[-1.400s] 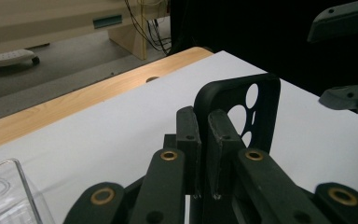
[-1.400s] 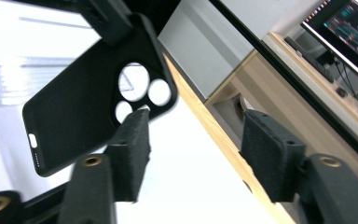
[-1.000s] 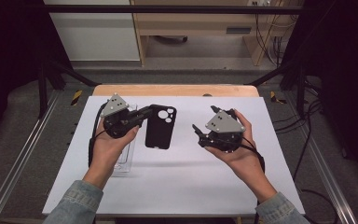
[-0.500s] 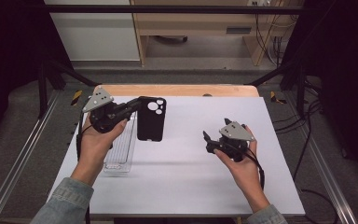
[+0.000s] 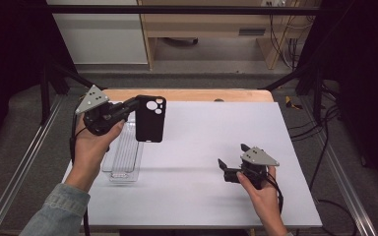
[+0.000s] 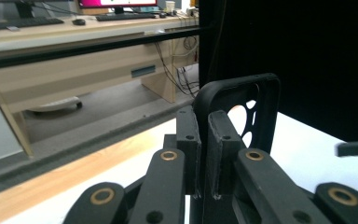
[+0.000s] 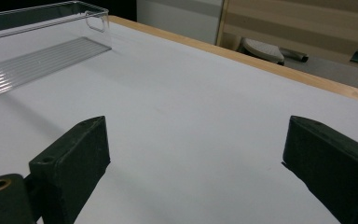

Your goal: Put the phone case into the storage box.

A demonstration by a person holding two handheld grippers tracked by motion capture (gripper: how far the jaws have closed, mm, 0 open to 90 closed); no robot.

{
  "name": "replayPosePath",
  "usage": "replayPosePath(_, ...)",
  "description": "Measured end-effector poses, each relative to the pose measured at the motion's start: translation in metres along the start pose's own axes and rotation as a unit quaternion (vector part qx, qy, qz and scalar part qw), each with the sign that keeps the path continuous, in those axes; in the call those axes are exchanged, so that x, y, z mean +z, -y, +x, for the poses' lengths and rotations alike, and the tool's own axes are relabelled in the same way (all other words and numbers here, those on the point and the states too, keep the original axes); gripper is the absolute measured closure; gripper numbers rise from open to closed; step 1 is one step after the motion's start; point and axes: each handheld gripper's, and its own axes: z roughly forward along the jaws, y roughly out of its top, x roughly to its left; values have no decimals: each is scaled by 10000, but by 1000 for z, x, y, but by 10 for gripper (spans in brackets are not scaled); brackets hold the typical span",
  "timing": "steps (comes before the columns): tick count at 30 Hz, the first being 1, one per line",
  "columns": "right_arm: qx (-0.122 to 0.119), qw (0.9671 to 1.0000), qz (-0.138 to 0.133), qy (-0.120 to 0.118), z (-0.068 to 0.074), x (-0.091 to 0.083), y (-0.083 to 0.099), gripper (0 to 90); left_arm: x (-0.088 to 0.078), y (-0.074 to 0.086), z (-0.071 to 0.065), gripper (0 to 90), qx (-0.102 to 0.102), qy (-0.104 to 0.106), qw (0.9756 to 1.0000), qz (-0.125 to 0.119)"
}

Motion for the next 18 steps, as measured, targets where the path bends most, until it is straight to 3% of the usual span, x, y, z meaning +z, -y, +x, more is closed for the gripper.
replayPosePath(9,215,9989,-361,221,-14,-19,23,60,-4,-6,19,840,-65,-203,9998,-40)
replayPosePath(13,141,9978,-473,438,-15,-26,34,61,-5,-8,26,840,-29,-323,9995,-57)
replayPosePath(15,183,9966,-598,540,-15,-29,38,58,-6,-9,30,840,-105,-331,9993,-122)
replayPosePath(18,301,9954,-766,500,-15,-32,41,53,-5,-8,35,840,-193,-372,9990,-157)
